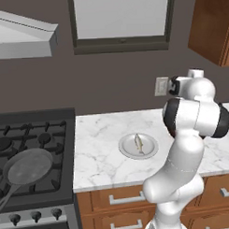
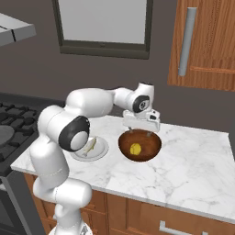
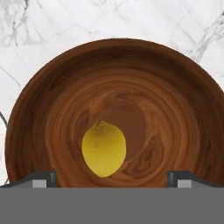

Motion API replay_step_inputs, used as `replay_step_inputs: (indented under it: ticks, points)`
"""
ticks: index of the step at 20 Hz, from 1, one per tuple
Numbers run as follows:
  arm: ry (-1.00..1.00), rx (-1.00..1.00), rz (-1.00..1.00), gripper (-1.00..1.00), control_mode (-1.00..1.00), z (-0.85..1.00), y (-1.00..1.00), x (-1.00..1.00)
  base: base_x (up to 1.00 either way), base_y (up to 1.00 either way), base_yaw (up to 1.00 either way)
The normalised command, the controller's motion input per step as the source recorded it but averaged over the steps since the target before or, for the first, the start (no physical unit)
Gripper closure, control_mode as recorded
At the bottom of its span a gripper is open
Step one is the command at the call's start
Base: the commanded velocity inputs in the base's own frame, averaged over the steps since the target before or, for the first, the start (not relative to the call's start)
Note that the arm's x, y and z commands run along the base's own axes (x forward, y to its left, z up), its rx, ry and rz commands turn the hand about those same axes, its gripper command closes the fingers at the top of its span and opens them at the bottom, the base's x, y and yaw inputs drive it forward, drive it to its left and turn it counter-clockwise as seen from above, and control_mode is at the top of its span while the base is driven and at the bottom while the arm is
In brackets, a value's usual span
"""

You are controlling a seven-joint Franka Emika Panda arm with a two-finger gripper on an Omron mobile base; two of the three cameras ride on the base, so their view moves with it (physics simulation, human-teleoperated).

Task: Place the fish on the plate and place the lemon on the same plate.

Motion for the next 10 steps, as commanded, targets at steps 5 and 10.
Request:
replay_step_inputs:
  ticks: [5,10]
  points:
    - [0.00,0.00,0.03,-1.00,-1.00,-0.11,-0.05,0.00,0.00,0.00,0.00]
    - [0.00,0.00,0.00,-1.00,-1.00,-0.16,0.23,-0.21,0.00,0.00,0.00]
